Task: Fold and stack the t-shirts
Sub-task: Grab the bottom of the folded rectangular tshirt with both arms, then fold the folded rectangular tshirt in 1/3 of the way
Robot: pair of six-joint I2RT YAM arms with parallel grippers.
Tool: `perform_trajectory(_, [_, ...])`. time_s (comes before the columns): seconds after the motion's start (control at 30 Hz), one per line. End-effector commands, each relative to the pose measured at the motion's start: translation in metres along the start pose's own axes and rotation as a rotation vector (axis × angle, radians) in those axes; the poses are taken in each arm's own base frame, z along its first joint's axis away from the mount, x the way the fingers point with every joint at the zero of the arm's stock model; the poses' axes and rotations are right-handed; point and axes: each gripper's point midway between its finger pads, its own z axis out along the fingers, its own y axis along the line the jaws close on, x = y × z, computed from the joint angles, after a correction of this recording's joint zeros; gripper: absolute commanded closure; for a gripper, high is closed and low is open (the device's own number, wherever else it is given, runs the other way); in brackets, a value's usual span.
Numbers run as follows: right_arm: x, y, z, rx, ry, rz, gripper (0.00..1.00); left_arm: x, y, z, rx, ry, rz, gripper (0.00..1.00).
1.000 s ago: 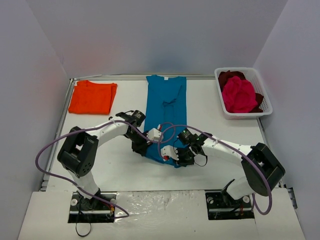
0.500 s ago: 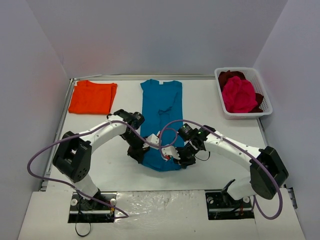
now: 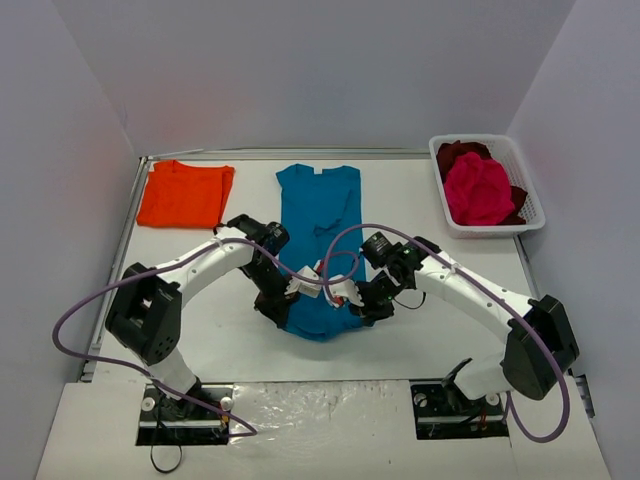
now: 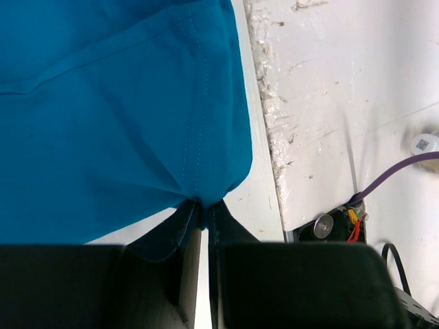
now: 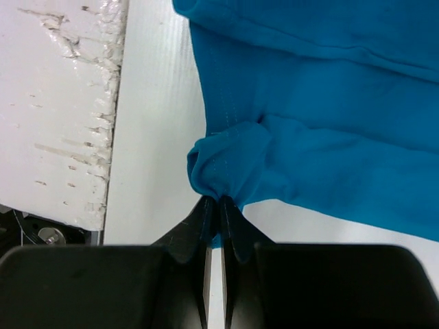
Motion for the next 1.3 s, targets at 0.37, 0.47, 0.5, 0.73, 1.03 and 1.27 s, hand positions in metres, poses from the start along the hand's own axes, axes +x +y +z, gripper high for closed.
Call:
perform_trajectory(0.37, [-0.013,-0.05,-0.035,0.14,-0.048,0.021,1.0,-0.021,0.025,-0.037,-0.173,-0.061,0.03,0.97])
perform_trajectory(0.47, [-0.014,-0.063,-0.039,0.167,-0.056,0.019,1.0,-0.02,0.033,-0.045,-0.211,-0.053,0.026,0.98])
perform_trajectory(0.5, [-0.014,-0.066,-0.04,0.171,-0.057,0.021,1.0,-0.019,0.037,-0.049,-0.231,-0.045,0.026,0.98])
perform_trajectory(0.73, [-0.021,-0.094,-0.05,0.224,-0.07,0.017,1.0,-0.022,0.061,-0.07,-0.345,-0.045,0.005,0.98])
perform_trajectory(1.03, [-0.021,-0.131,-0.06,0.281,-0.058,0.014,1.0,-0.024,0.088,-0.086,-0.405,-0.039,-0.019,0.98])
perform_trajectory(1.27, [-0.012,-0.161,-0.068,0.325,-0.049,0.026,1.0,-0.025,0.114,-0.098,-0.446,-0.036,-0.026,0.98])
